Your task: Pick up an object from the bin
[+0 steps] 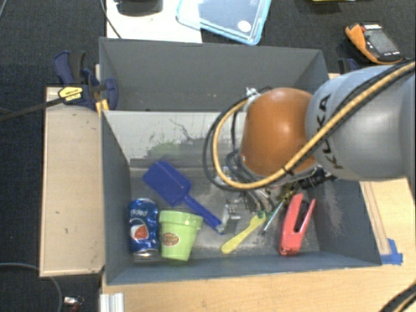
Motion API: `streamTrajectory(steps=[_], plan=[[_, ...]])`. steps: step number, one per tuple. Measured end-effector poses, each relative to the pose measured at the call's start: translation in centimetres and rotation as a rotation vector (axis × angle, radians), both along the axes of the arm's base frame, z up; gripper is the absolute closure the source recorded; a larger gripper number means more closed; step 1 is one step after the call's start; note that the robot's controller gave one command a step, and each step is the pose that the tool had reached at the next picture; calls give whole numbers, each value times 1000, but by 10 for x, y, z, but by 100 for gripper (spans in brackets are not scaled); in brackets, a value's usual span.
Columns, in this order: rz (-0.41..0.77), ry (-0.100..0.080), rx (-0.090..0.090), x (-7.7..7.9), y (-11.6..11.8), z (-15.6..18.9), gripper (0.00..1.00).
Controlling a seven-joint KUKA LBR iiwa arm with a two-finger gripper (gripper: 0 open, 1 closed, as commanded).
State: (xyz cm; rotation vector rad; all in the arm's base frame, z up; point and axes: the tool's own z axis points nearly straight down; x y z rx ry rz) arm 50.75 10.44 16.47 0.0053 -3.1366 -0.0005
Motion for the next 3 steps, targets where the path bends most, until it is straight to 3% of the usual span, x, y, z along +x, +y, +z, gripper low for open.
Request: streamTrajectory(steps=[1,2,3], plan=[[-4,-7,1,2,0,3,0],[-125,-10,2,10,3,-58,0],[-155,-10,2,21,2,-95,0]])
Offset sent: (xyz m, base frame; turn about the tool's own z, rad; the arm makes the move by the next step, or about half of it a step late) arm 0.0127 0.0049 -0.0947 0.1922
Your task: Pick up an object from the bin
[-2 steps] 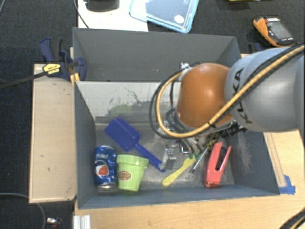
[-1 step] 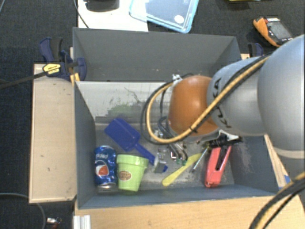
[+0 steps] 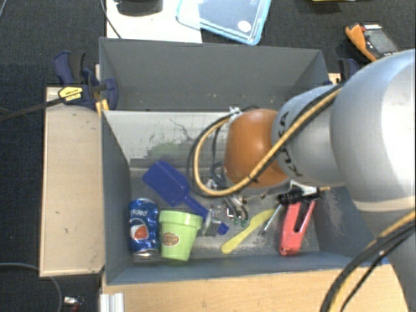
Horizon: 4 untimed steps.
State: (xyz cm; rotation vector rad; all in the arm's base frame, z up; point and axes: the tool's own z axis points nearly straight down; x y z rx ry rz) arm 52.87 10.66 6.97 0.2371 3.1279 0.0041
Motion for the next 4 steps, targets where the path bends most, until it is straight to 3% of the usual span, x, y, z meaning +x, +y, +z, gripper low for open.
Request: streamTrajectory(steps=[1,2,3,4], plan=[[-17,5,0,-4,-5,1,0],[-4,-4,1,0,0,1,0],[-21,2,2,-2,-5,2,100],[-21,2,2,-3,-5,2,100]])
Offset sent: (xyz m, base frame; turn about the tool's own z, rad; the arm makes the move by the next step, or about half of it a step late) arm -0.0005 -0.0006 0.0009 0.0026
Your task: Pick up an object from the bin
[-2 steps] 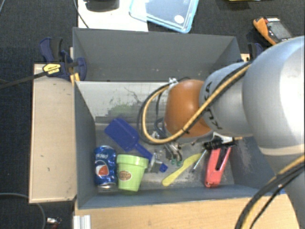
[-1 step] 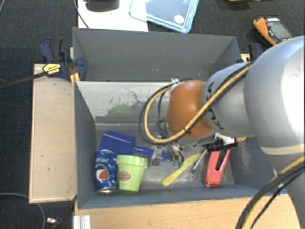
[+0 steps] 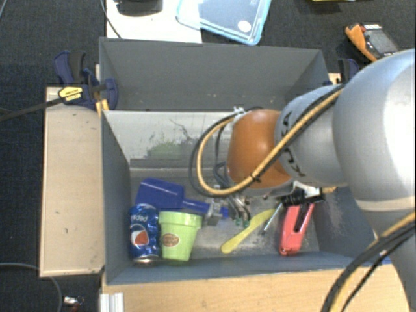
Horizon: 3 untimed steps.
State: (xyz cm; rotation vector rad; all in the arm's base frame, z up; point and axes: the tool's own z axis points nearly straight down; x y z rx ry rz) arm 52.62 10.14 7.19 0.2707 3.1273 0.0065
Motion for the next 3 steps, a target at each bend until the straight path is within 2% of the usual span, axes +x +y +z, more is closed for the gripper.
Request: streamTrajectory(steps=[2,3], plan=[[-3,-2,1,0,0,12,100],[-3,4,0,-2,0,41,100]])
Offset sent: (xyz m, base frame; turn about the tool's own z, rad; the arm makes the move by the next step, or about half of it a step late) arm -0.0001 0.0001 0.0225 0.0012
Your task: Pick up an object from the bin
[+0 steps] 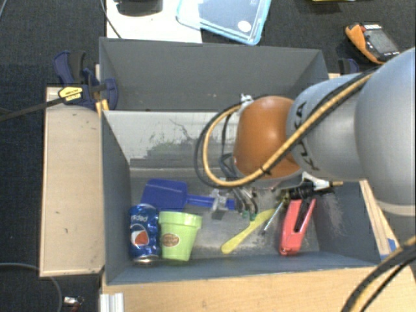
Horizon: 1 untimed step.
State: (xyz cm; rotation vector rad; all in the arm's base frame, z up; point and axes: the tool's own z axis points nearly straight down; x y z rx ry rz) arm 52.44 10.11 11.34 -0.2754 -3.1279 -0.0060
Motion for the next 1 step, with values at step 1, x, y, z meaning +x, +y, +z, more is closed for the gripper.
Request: streamTrajectory(steps=[1], plan=[[1,-4,1,1,0,38,100]])
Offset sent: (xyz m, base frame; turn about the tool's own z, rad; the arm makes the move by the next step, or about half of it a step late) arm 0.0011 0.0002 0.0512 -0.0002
